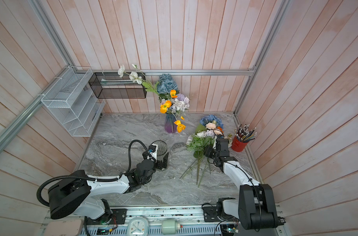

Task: Arrange flowers in a vase
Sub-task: Place the vase at the center of the table, then pick up the flowers from the flowers, then place the flowers at the center of the table.

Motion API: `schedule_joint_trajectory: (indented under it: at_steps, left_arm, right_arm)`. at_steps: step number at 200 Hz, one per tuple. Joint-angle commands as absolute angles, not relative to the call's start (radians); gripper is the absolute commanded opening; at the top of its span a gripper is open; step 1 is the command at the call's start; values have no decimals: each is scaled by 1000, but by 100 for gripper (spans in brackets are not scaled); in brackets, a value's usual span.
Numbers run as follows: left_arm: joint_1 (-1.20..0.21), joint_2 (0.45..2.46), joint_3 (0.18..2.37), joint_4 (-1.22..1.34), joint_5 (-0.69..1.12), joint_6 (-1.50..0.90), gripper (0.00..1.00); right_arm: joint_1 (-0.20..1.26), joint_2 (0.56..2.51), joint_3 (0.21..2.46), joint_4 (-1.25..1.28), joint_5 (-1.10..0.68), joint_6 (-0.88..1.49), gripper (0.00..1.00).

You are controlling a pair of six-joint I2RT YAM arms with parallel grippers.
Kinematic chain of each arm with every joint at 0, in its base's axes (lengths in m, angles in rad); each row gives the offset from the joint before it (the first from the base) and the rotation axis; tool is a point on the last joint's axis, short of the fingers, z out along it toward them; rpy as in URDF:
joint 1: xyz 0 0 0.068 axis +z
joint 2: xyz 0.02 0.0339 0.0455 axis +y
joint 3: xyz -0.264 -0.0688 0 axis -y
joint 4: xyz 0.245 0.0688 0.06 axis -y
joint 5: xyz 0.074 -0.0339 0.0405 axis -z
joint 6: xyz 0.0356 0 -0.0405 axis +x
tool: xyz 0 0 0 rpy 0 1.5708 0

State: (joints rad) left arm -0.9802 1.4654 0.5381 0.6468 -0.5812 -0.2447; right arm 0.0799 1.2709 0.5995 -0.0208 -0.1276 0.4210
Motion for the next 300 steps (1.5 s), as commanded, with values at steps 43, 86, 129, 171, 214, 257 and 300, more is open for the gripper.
schedule_joint_trajectory:
  at_steps: [43,86,129,171,214,257,300]
  left_arm:
    - [-983,1339,483,519,-541,-307,100]
    - [-983,1222,469,397,-449,-292,100]
    - [-983,1101,458,300,-432,-304,100]
    - [-979,977,461,234,-459,-289,100]
    - [-867,879,461,200,-424,-284,100]
    - [-801,846,449,216,-397,-305,100]
    - [-798,845,459,222,-351,-308,100]
  right_arm:
    - [84,1376,657,1,-138,376,33]
    - [83,1414,670,0,-159,377,15]
    - [86,1347,686,-44,-170,373,0]
    - [109,1246,718,-94,-166,392,0]
    - [235,1269,784,-73,-132,461,0]
    - [341,1390,779,57,-70,603,0]
    - [390,1479,755,176,-80,684,0]
